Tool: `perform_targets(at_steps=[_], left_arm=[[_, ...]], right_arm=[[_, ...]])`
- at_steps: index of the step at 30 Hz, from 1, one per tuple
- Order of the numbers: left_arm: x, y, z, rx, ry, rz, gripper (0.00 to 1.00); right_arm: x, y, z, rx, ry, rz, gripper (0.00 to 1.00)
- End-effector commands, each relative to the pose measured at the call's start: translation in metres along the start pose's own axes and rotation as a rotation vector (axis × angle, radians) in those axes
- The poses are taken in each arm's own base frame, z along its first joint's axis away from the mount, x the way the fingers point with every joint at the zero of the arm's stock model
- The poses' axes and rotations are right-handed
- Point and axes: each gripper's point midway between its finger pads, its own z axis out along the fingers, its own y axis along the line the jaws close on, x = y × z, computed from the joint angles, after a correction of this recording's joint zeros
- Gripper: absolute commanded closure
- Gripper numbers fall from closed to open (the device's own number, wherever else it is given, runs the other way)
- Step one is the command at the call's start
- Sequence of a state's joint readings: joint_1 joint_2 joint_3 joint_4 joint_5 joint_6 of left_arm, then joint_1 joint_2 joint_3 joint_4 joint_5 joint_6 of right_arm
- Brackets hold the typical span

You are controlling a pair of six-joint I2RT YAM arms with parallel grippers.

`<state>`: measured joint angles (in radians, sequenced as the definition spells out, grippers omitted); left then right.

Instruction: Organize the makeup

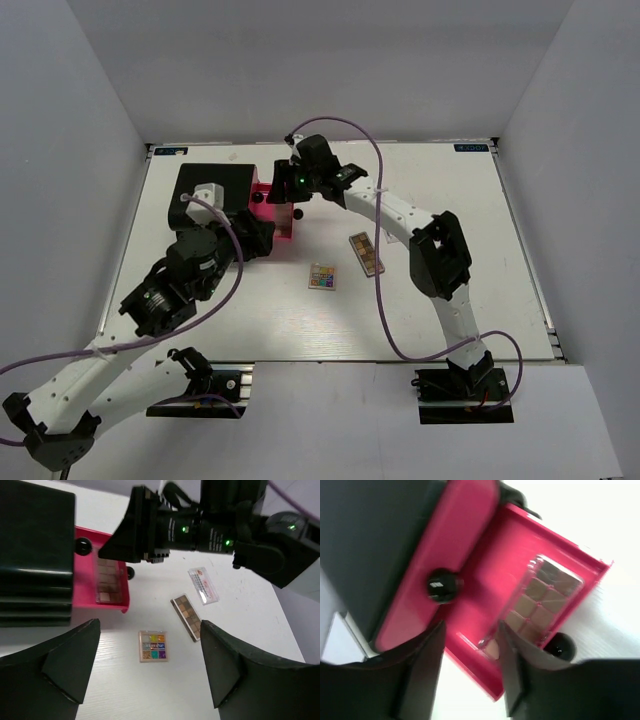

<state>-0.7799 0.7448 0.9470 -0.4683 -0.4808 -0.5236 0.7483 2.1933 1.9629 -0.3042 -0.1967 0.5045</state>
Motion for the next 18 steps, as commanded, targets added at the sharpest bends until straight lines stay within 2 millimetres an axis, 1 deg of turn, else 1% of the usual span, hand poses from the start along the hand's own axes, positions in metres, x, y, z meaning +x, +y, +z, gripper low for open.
perform_targets(at_steps=[1,2,3,4,5,6,7,8,9,10,11,12,13,14,15,16,17,18], left_arm=[[0.0,-0.028,0.012,0.101,0.031,0.01,0.14],[0.011,-0.032,0.023,0.1,0.07,0.024,0.17],[0.017,-0.04,0.027,0.131,0.098,0.025,0.19],[0.02,-0.047,0.032,0.149,0.111,0.019,0.21],[0.031,-0.051,0.041,0.153,0.141,0.025,0.27],[0.036,-0.054,0.046,0.164,0.158,0.025,0.32],[0.042,-0.065,0.048,0.198,0.175,0.018,0.35],[0.046,-0.068,0.052,0.205,0.19,0.014,0.4],[0.059,-0.071,0.061,0.201,0.228,0.018,0.43],[0.066,-0.08,0.063,0.229,0.257,0.008,0.45],[0.072,-0.082,0.068,0.229,0.28,0.008,0.47],[0.092,-0.082,0.079,0.207,0.337,0.018,0.47],[0.101,-0.085,0.083,0.207,0.374,0.005,0.48],[0.1,-0.091,0.089,0.207,0.384,0.002,0.49],[0.122,-0.087,0.101,0.168,0.448,0.018,0.49],[0.129,-0.086,0.107,0.146,0.473,0.008,0.49],[0.128,-0.096,0.112,0.151,0.475,0.006,0.48],[0.146,-0.096,0.121,0.128,0.513,0.02,0.44]], right_arm=[[-0.05,0.057,-0.051,-0.18,-0.14,-0.172,0.5],[-0.056,0.059,-0.06,-0.178,-0.164,-0.222,0.53],[-0.059,0.057,-0.063,-0.164,-0.178,-0.239,0.58],[-0.057,0.045,-0.064,-0.137,-0.175,-0.244,0.73],[-0.062,0.042,-0.072,-0.121,-0.196,-0.26,0.81],[-0.065,0.03,-0.076,-0.087,-0.207,-0.257,0.91],[-0.058,0.009,-0.076,-0.046,-0.19,-0.243,1.0],[-0.06,0.001,-0.085,-0.02,-0.197,-0.242,1.0],[-0.067,-0.028,-0.094,0.038,-0.207,-0.225,1.0],[-0.052,-0.044,-0.093,0.061,-0.168,-0.211,1.0],[-0.054,-0.051,-0.104,0.066,-0.177,-0.211,1.0],[-0.061,-0.083,-0.118,0.117,-0.193,-0.184,1.0],[-0.058,-0.092,-0.125,0.126,-0.189,-0.177,1.0],[-0.048,-0.099,-0.134,0.129,-0.175,-0.171,1.0],[-0.054,-0.13,-0.151,0.179,-0.191,-0.152,1.0],[-0.051,-0.139,-0.159,0.195,-0.188,-0.151,1.0],[-0.044,-0.153,-0.173,0.224,-0.188,-0.141,1.0],[-0.04,-0.161,-0.18,0.246,-0.18,-0.16,1.0]])
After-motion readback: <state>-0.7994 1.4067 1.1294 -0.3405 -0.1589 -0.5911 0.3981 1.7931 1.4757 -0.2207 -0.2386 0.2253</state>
